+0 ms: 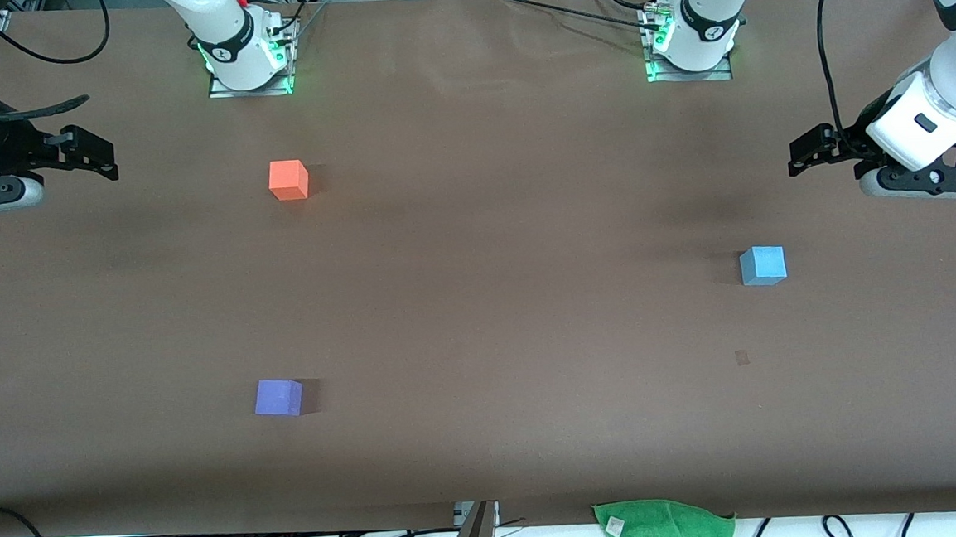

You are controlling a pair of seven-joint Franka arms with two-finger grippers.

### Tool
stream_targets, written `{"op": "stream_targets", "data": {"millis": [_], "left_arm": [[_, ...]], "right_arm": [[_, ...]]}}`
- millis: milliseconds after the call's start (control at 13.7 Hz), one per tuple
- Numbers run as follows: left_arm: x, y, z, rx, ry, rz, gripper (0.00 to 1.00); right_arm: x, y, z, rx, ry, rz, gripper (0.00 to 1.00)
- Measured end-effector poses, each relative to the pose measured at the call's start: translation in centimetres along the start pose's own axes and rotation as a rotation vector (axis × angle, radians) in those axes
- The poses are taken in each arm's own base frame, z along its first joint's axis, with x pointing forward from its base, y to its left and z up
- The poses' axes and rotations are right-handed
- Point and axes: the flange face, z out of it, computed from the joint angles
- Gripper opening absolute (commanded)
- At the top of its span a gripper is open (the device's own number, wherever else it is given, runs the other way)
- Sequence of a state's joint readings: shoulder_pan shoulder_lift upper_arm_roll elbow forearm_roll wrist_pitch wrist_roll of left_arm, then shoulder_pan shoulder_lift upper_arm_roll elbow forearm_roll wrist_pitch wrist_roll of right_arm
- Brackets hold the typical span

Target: Place blue block between orange and purple blocks

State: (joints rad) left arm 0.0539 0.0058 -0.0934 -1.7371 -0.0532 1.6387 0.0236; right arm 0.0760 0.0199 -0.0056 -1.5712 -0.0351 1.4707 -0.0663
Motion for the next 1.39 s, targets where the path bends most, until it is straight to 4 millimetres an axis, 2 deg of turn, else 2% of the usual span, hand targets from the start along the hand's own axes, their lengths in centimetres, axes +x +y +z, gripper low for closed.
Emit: {"op": "stream_targets", "data": {"millis": [1388], "left_arm": [[-0.25,0.43,-0.33,0.000,-0.018,0.013,1.00]], "right_arm": [[0.01,0.00,0.00,0.000,0.001,0.000,1.00]]}}
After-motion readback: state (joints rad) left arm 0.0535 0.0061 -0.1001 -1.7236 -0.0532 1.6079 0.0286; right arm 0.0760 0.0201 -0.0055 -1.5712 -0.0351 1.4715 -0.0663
